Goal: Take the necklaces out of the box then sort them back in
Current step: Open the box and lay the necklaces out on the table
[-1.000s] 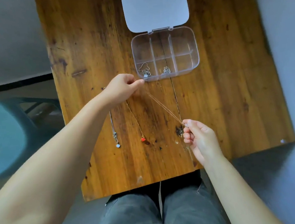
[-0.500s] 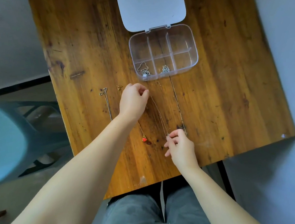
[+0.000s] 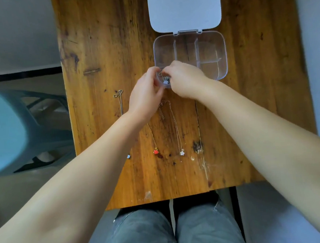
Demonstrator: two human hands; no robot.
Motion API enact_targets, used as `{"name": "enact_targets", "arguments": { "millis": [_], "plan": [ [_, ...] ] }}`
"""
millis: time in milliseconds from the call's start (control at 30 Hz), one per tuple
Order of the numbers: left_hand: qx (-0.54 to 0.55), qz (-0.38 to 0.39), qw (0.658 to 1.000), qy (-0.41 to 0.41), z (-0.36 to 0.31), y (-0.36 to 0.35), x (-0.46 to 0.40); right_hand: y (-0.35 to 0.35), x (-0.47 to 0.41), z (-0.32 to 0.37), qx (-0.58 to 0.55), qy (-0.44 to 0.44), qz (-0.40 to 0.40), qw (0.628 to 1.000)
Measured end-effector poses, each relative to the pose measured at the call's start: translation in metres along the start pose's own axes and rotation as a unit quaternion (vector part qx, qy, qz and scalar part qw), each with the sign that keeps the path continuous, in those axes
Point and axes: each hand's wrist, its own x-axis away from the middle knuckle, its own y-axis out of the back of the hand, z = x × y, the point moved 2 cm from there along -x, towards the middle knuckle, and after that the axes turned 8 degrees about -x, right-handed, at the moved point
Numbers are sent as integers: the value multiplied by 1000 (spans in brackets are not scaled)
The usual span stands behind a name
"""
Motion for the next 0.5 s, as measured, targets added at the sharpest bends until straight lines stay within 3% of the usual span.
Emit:
{"name": "enact_targets", "arguments": {
  "millis": [100,233,400,500],
  "plan": [
    [10,-11,1000,-2,0,0,1,-3,-11,3,92,30,41,994],
    [19,-20,1000,7,-1,1,1,-2,-15,5,118,32,78,989],
    [14,-21,1000,16,-2,0,2,10,-21,-1,11,37,153,987],
    [-39,-20,999,23,-5,0,1,20,-8,-2,-26,72,108,991]
  ]
}}
